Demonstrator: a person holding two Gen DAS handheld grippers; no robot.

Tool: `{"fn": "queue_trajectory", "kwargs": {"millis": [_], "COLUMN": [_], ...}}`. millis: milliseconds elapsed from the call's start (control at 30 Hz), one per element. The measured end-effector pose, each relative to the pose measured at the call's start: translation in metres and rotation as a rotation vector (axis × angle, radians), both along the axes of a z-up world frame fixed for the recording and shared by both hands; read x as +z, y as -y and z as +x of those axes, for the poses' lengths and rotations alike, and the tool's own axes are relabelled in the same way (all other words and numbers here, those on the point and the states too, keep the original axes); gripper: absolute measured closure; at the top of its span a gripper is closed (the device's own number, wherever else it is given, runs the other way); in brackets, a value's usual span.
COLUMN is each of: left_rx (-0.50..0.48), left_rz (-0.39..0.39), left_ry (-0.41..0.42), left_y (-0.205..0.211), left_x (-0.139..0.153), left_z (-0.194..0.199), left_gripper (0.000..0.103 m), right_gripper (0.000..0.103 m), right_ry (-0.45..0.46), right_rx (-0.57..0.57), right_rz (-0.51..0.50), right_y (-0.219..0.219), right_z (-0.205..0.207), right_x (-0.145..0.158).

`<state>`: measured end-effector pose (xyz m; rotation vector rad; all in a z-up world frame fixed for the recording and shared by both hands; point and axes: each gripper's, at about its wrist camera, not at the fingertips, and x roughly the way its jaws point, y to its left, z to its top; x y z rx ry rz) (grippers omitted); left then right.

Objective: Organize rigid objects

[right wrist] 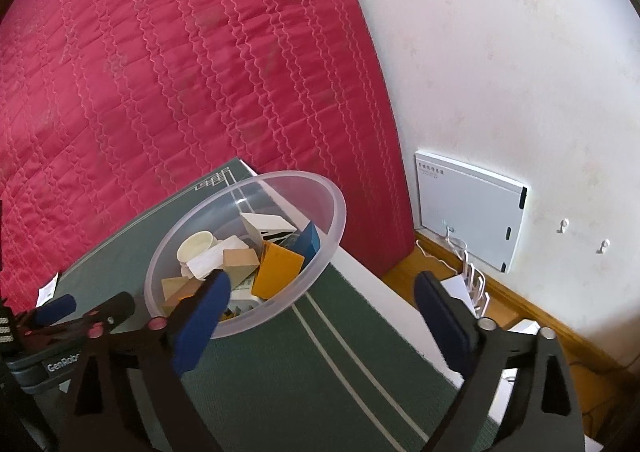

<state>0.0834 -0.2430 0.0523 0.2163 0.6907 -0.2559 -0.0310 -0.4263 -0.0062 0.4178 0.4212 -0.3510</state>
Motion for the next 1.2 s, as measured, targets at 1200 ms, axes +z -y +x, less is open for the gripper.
{"fn": "queue_trajectory", "kwargs": {"millis": [1200], "left_rx": [0.010], "left_rz": [0.106], "left_ry": [0.154], "left_y": [-0.002], "left_x": [0.012], "left_z": [-0.022], "left_gripper": [0.001], "right_gripper": [0.003], "right_ry": [-0.060], "right_rx": [0.127], "right_rz": [-0.132], "right_y": [-0.029], "right_z": [0.005], "right_x": [0.004]}}
